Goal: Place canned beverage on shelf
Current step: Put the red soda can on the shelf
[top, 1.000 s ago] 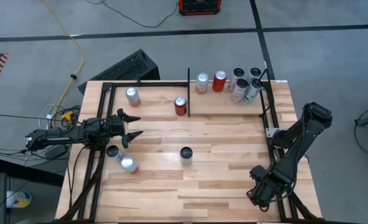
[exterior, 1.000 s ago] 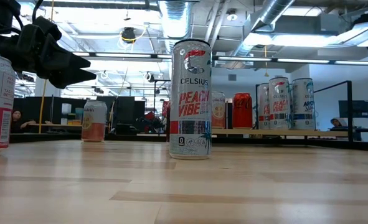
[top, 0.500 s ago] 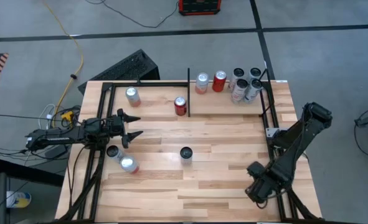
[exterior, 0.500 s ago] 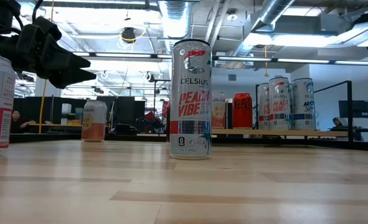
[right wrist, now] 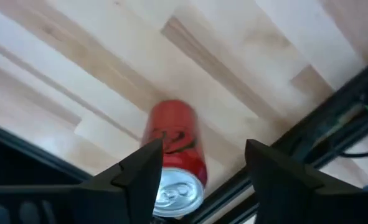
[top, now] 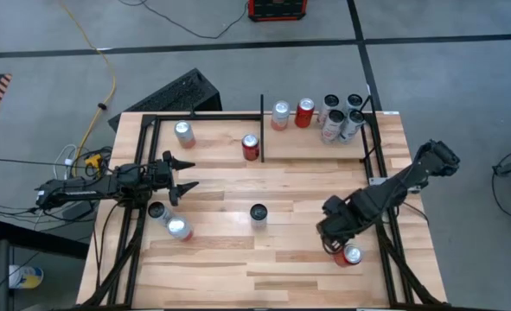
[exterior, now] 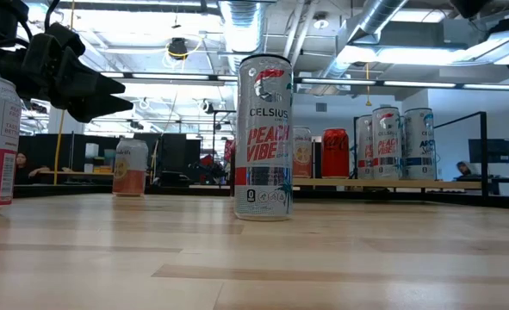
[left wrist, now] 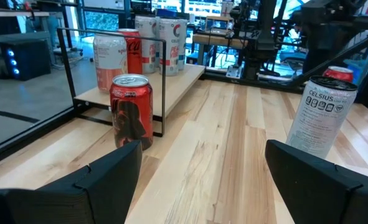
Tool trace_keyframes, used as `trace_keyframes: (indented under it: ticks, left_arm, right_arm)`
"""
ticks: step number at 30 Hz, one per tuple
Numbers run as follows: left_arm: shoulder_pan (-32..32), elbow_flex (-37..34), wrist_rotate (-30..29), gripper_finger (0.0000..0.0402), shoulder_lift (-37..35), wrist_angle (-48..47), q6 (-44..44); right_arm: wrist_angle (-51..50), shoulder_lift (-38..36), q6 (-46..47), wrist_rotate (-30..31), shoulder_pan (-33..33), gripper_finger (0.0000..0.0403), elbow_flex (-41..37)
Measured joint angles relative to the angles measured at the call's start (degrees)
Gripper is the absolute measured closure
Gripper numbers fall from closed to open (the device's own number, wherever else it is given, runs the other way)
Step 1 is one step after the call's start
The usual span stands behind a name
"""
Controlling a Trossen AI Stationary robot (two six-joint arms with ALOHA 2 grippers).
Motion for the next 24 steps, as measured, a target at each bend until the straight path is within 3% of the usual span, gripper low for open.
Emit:
trace_keyframes:
  ticks: [7, 16, 24]
  left_arm:
    - [0.0, 0.0, 0.0, 0.0074, 0.0, 0.0, 0.0]
    - [0.0, 0.0, 0.0, 0.0074, 0.0, 0.0, 0.0]
    - [0.0, 0.0, 0.0, 0.0074, 0.0, 0.0, 0.0]
  right_arm:
    - [0.1, 0.0, -0.9, 0.1, -1.6, 0.0165, 0.0]
    - [2.1, 0.0, 21.0, -0.1, 9.1, 0.0162, 0.1]
    - [2.1, -0.1, 36.3, 2.8, 18.1, 0.0119, 0.1]
